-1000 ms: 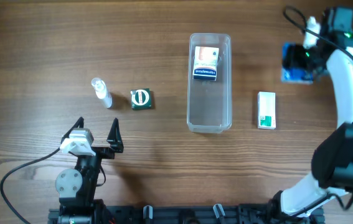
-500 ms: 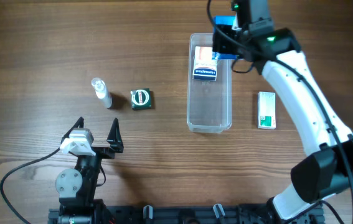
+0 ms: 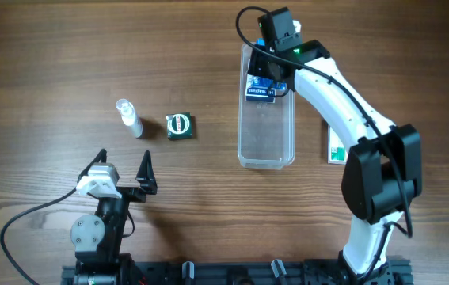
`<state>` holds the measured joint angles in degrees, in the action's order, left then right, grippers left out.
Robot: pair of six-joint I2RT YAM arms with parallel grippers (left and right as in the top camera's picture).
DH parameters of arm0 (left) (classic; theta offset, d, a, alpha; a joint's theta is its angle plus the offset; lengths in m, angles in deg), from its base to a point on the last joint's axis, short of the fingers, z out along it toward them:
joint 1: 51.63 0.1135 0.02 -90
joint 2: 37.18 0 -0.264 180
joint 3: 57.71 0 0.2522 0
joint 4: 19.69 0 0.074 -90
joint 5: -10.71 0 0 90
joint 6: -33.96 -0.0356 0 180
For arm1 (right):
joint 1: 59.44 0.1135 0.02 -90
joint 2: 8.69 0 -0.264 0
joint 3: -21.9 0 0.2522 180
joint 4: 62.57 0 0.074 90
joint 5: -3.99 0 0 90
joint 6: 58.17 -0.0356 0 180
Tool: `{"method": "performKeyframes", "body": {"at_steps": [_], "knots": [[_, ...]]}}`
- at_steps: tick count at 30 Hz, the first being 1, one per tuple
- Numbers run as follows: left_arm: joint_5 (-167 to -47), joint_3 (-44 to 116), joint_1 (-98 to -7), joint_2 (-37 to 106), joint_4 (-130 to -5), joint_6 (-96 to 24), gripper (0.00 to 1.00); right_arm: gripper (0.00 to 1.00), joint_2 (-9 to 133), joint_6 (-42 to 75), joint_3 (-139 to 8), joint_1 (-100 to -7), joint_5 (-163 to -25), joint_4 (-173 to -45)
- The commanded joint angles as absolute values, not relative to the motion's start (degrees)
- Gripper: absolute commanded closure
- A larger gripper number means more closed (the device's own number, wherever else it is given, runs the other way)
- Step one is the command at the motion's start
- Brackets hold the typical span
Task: Pack container
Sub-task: 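Carry the VapoDrops box over and lower it into the container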
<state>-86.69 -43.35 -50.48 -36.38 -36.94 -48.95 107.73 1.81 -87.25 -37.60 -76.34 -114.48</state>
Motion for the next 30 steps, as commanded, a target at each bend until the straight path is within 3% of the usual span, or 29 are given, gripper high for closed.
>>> {"method": "performKeyframes", "body": {"at_steps": [1,21,26,27,30], "knots": [[-86.9,-43.6,-50.1,-36.8,-37.2,-49.8,0.00,0.25,109.9,0.2,-87.8,-37.1,-75.1,-113.2],[-86.9,-43.6,-50.1,-36.8,-37.2,-49.8,0.00,0.14,110.9,0.2,-87.9,-37.1,-75.6,-111.3],[-87.0,-43.6,-50.1,-36.8,-37.2,-49.8,0.00,0.29,109.4,0.4,-87.9,-37.1,-78.8,-111.6],[-87.0,-43.6,-50.1,-36.8,-37.2,-49.8,0.00,0.41,108.5,1.5,-87.9,-37.1,-78.8,-112.0],[-86.9,-43.6,-50.1,-36.8,-37.2,-49.8,0.00,0.63,105.7,5.4,-87.9,-37.1,-78.8,-113.7]]}}
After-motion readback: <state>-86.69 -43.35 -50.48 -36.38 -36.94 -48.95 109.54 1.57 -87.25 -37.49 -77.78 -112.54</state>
